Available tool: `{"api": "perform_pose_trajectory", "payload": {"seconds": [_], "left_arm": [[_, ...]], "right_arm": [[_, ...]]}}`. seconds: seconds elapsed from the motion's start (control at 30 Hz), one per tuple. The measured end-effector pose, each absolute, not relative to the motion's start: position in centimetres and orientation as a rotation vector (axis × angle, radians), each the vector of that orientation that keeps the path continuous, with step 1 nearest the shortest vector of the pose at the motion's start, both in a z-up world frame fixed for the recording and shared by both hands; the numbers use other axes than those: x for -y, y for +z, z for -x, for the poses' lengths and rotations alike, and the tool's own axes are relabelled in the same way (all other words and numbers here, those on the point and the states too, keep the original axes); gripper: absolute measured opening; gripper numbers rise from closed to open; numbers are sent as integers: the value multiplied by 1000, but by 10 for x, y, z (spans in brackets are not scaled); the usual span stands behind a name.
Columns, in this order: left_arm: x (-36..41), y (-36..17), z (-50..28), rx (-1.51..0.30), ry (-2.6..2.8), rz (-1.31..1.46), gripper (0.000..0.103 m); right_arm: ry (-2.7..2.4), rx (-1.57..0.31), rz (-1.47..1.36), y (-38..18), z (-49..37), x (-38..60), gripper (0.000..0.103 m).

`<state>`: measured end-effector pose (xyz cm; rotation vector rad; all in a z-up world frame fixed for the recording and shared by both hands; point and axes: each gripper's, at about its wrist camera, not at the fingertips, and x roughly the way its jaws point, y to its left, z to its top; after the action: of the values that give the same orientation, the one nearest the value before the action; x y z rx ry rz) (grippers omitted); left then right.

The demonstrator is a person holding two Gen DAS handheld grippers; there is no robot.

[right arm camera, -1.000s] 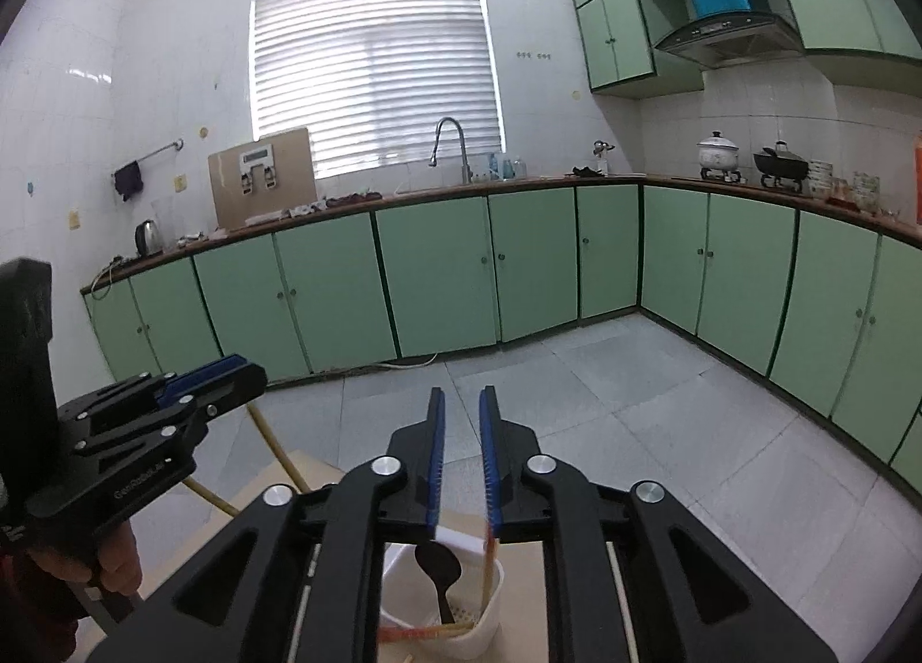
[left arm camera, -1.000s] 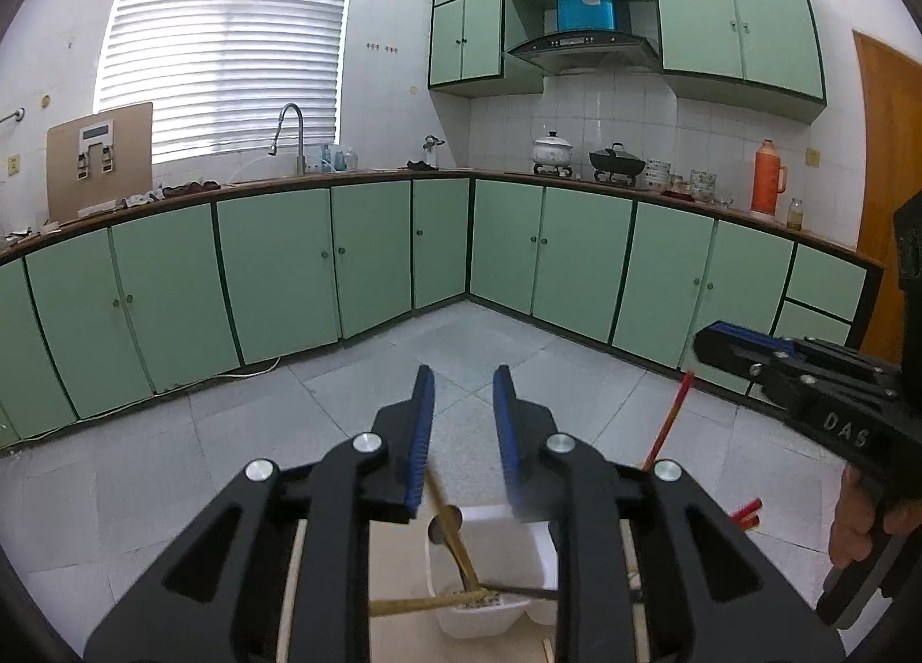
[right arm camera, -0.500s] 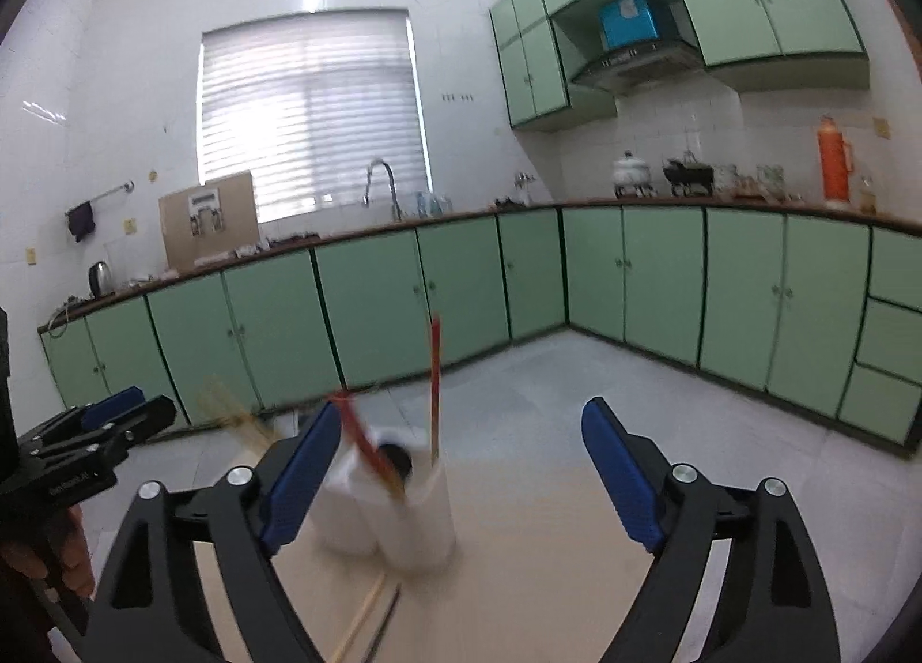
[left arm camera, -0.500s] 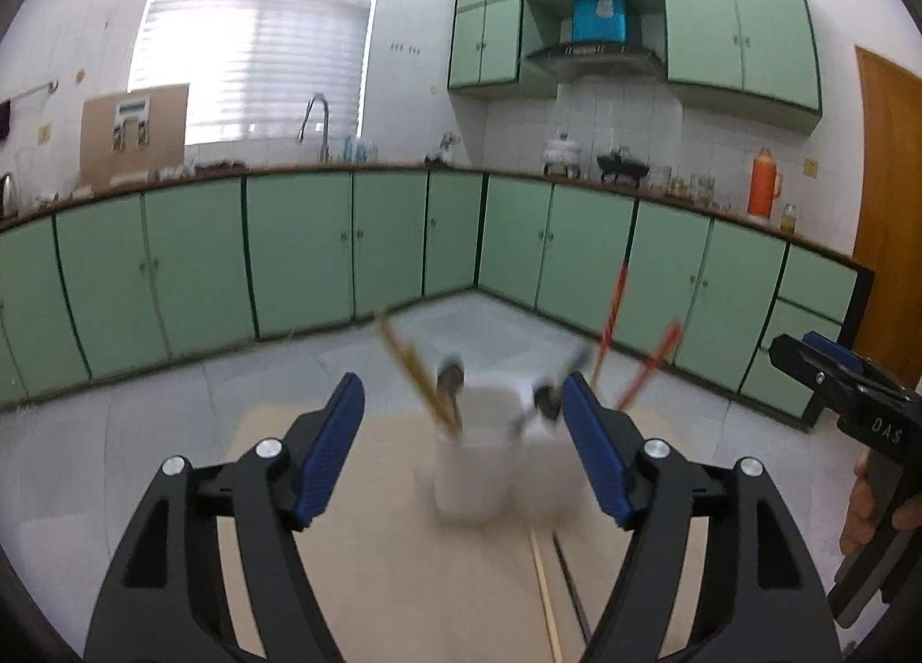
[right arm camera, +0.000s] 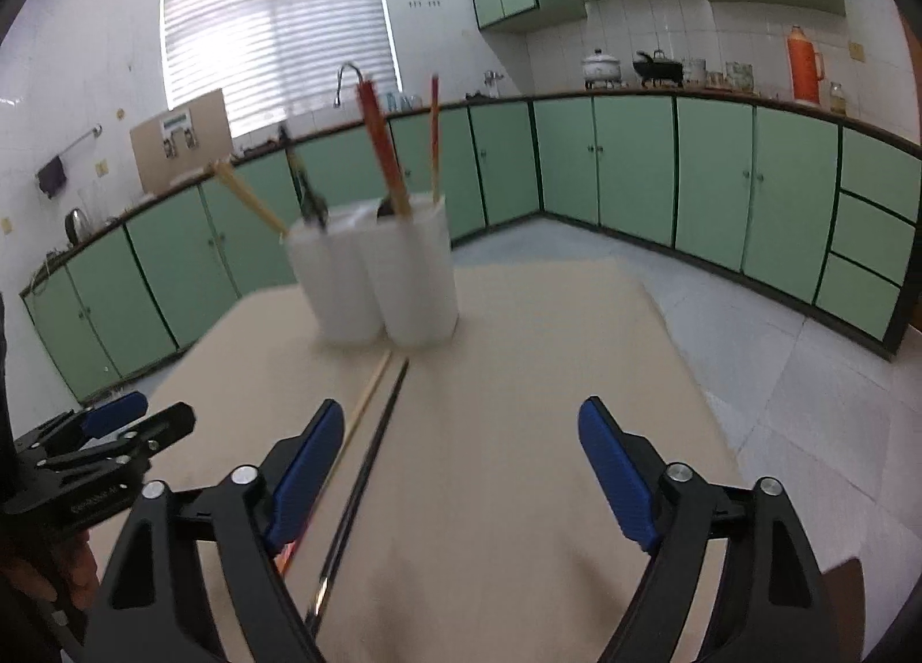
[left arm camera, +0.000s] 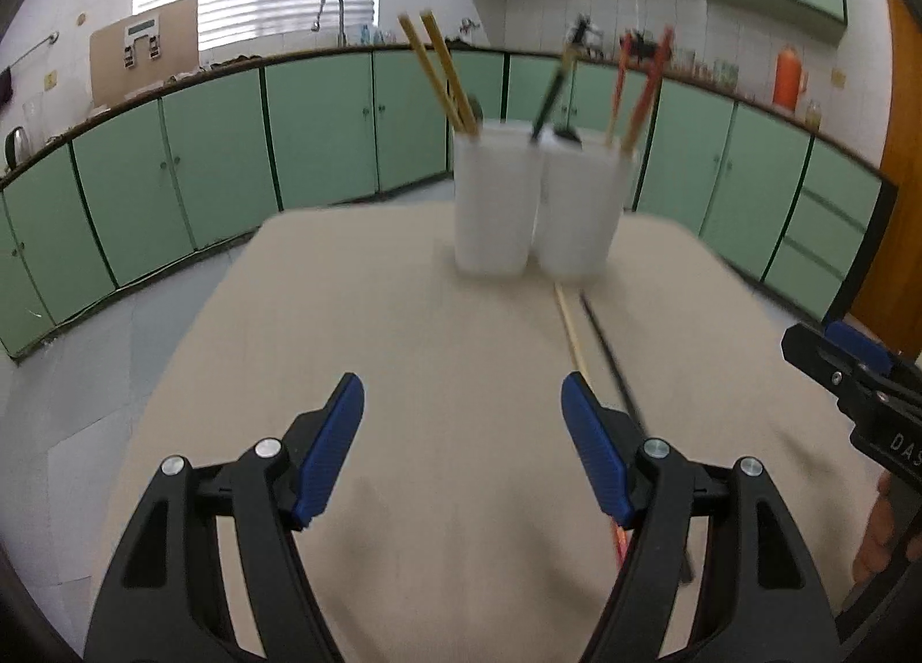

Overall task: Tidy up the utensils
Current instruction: 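Move both open tools back over the remaining chopsticks, then close the right tool on the black chopstick's thick end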

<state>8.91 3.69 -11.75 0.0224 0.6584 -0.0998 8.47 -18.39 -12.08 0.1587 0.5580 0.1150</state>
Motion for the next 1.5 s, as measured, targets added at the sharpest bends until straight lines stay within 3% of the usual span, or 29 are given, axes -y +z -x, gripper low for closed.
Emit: {"api": "perform_pose_trajectory", "payload": {"seconds": [0.17,0.67,1.23,1.3,1.43,1.5], "left_arm": [[-35,-133,-76,-704,-121,-56,67],[-35,-140,-51,-708,-97,-44,65],[-43,-149,-48,-749,-86,-22,65],[-44,-150,-49,-752,-84,-17,65],[-43,-150,-49,-756,-88,-20,65],[-41,-150,-50,-758,-93,-23,65]], "right_arm": [[115,-619,-149,-141,-64,172,65],[153,-681,-69,-165,-37,125,41],[185,-749,-22,-175,-40,106,29],[185,-759,-19,-177,-41,106,26],[204,-762,-26,-178,-41,107,8],[208,-762,-31,-178,-41,108,8]]}}
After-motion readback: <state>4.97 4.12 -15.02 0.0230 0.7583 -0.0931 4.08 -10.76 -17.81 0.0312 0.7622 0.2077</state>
